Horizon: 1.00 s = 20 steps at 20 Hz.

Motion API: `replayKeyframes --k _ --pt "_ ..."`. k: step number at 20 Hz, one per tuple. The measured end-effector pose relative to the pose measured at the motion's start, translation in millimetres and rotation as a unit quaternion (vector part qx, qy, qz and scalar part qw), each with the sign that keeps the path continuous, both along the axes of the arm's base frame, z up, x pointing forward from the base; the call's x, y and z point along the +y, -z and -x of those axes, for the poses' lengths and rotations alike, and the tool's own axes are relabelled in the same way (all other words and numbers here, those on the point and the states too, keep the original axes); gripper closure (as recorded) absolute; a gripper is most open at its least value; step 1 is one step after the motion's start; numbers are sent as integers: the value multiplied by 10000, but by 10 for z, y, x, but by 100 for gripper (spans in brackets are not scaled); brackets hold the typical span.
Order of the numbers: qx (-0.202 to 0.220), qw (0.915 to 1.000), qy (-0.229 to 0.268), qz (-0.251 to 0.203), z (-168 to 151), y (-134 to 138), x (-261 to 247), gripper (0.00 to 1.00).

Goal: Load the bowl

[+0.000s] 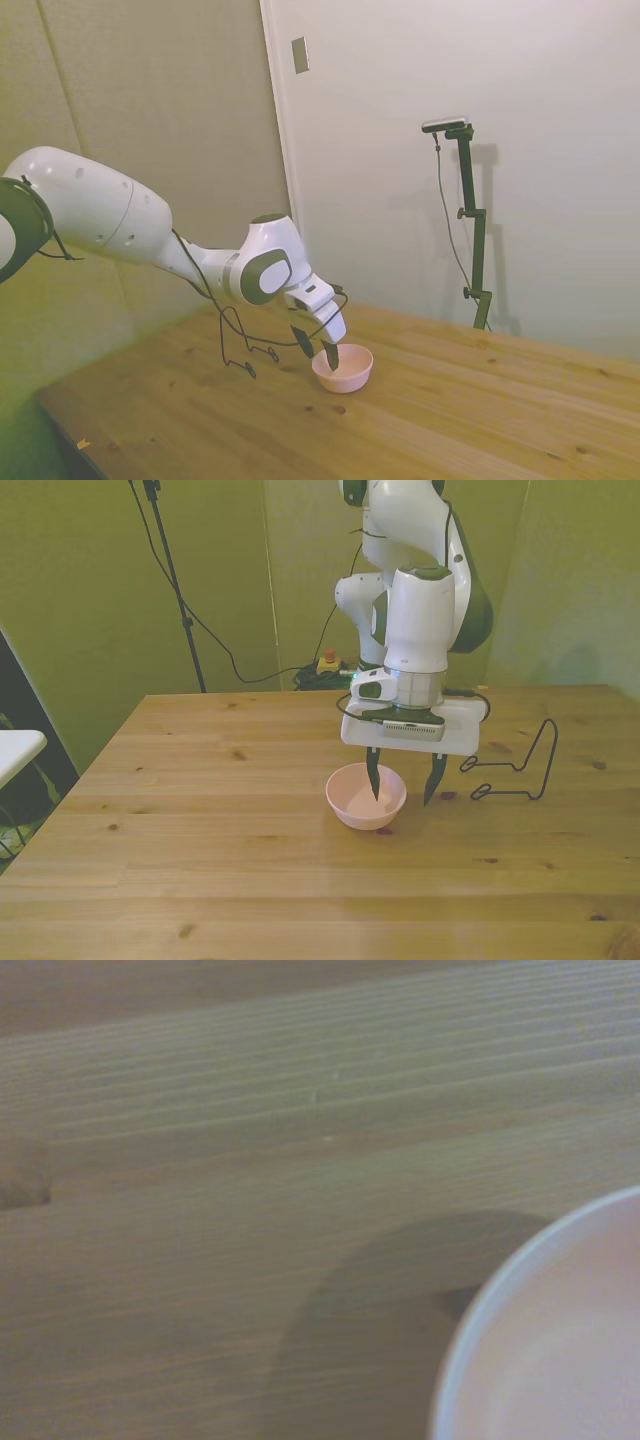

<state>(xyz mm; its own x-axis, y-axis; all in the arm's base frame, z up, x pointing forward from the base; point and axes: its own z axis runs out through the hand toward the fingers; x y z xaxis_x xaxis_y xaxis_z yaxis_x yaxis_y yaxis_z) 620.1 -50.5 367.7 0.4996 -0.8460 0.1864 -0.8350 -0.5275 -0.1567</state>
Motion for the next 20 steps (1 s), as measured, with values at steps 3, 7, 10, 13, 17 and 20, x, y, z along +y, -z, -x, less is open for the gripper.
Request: replayKeyframes --k 3,7,10,13,17,20 --pt "0 10000 22 -5 0 -2 -18 100" --pt "-6 10000 34 -17 -8 -12 -22 100" --pt "-2 10000 46 -31 -11 -12 -22 100" --pt "12 10000 66 -56 -19 -12 -23 100" --pt "12 9999 96 -100 -54 -39 -24 100" --pt "-6 9997 132 -221 -75 -110 -40 100"
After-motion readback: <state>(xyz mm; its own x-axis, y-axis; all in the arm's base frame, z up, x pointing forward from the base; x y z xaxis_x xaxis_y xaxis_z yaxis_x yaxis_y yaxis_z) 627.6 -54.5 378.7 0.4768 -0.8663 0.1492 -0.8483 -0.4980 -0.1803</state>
